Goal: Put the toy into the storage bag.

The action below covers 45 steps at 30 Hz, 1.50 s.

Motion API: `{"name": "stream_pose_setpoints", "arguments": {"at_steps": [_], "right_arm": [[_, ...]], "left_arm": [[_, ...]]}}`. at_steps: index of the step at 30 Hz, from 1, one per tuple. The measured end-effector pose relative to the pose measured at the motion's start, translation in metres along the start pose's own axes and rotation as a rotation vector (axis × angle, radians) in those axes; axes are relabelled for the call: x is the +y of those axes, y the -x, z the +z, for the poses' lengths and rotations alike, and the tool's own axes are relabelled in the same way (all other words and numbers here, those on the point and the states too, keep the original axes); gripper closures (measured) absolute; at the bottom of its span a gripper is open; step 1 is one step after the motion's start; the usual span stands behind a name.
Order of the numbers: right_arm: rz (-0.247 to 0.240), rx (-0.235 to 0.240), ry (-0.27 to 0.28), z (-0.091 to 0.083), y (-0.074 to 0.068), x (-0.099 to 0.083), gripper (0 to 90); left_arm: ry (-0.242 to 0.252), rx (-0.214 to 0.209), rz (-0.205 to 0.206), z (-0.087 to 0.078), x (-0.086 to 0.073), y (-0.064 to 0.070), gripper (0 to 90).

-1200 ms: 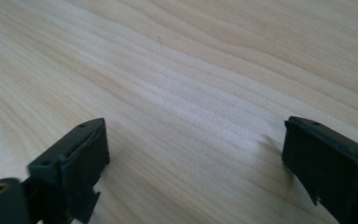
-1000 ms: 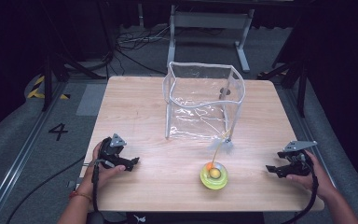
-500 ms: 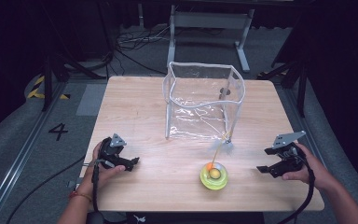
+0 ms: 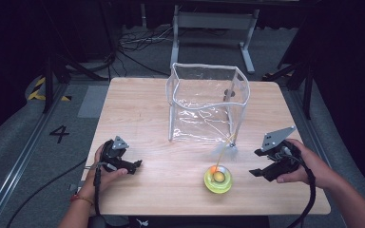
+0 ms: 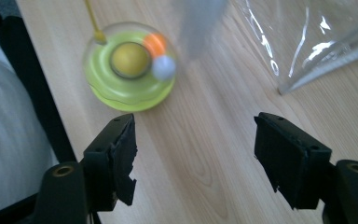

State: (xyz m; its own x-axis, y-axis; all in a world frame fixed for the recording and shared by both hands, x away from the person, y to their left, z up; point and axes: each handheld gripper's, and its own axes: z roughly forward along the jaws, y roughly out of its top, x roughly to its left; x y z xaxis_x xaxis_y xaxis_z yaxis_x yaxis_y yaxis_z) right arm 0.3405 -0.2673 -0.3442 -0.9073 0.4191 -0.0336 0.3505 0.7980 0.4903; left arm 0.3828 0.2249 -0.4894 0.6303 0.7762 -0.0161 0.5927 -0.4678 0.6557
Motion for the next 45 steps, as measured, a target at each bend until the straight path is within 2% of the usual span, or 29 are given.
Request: {"name": "stream_pose_setpoints", "arguments": {"at_steps": [5,8,10,13,18,19,22,30,35,39,43,45], "right_arm": [[-0.04,0.022,-0.029,0.002,-0.009,0.024,31.5],[-0.053,0.032,-0.038,0.006,-0.011,0.032,32.4],[-0.085,0.049,-0.067,0.013,-0.018,0.044,34.9],[-0.101,0.048,-0.072,0.015,-0.021,0.051,35.6],[-0.126,0.08,-0.056,0.017,-0.029,0.066,37.9],[-0.13,0.072,-0.052,0.018,-0.03,0.069,39.4],[-0.126,0.103,-0.042,0.019,-0.032,0.077,46.5],[-0.13,0.111,-0.042,0.027,-0.032,0.09,48.3],[-0.133,0.132,-0.047,0.032,-0.036,0.097,52.6],[-0.13,0.134,-0.06,0.035,-0.037,0.1,59.6],[-0.136,0.134,-0.066,0.036,-0.038,0.102,77.2],[-0.149,0.148,-0.076,0.035,-0.038,0.103,83.1]], "left_arm": [[0.0,0.0,0.0,0.0,0.0,0.0,0.6],[0.0,0.0,0.0,0.0,0.0,0.0,0.6],[0.0,0.0,0.0,0.0,0.0,0.0,0.6],[0.0,0.0,0.0,0.0,0.0,0.0,0.6],[0.0,0.0,0.0,0.0,0.0,0.0,0.6],[0.0,0.0,0.0,0.0,0.0,0.0,0.6],[0.0,0.0,0.0,0.0,0.0,0.0,0.6],[0.0,0.0,0.0,0.0,0.0,0.0,0.6],[0.0,0.0,0.0,0.0,0.0,0.0,0.6],[0.0,0.0,0.0,0.0,0.0,0.0,0.6],[0.0,0.0,0.0,0.0,0.0,0.0,0.6],[0.0,0.0,0.0,0.0,0.0,0.0,0.6]]}}
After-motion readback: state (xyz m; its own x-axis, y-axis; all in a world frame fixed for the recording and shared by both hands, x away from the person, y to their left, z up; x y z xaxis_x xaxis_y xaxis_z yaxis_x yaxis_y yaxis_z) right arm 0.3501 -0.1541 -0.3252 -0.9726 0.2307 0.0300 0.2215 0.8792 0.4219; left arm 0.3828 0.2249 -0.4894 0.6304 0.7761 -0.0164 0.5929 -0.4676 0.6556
